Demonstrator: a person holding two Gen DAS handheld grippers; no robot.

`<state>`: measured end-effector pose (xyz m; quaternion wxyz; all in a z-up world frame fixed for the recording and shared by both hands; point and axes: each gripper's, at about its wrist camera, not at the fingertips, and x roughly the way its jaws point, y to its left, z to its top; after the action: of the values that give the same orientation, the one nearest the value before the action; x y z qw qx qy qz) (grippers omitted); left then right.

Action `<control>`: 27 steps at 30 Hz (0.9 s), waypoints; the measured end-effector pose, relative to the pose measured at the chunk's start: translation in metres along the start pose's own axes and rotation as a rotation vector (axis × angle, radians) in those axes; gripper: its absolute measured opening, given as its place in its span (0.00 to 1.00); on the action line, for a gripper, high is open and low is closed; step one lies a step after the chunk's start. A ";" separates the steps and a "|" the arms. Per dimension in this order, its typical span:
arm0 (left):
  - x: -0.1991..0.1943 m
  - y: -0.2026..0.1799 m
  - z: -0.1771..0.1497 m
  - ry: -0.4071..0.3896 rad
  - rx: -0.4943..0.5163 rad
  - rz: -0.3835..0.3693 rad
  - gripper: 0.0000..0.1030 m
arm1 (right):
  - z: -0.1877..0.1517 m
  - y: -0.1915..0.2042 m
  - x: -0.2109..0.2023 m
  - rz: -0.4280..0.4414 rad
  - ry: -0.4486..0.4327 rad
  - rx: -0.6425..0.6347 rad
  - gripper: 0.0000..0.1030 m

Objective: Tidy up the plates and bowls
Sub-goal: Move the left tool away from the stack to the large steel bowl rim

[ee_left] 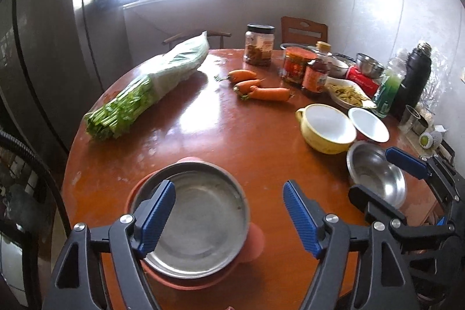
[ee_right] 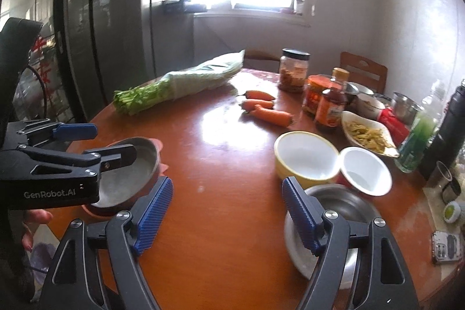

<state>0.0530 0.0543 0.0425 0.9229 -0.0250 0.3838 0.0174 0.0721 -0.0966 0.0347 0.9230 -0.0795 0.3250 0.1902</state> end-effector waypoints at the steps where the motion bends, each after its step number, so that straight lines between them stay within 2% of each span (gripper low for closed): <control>1: 0.000 -0.006 0.001 -0.003 0.007 -0.003 0.75 | 0.000 -0.006 -0.003 -0.007 -0.008 0.009 0.77; 14: 0.010 -0.074 0.011 0.008 0.073 -0.062 0.76 | -0.009 -0.071 -0.034 -0.087 -0.056 0.077 0.77; 27: 0.027 -0.130 0.020 0.033 0.132 -0.091 0.76 | -0.024 -0.133 -0.048 -0.163 -0.048 0.129 0.78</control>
<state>0.0932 -0.0736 0.0416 0.9159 0.0183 0.3978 -0.0501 0.0781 -0.2387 0.0494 0.9461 -0.0414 0.3069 0.0951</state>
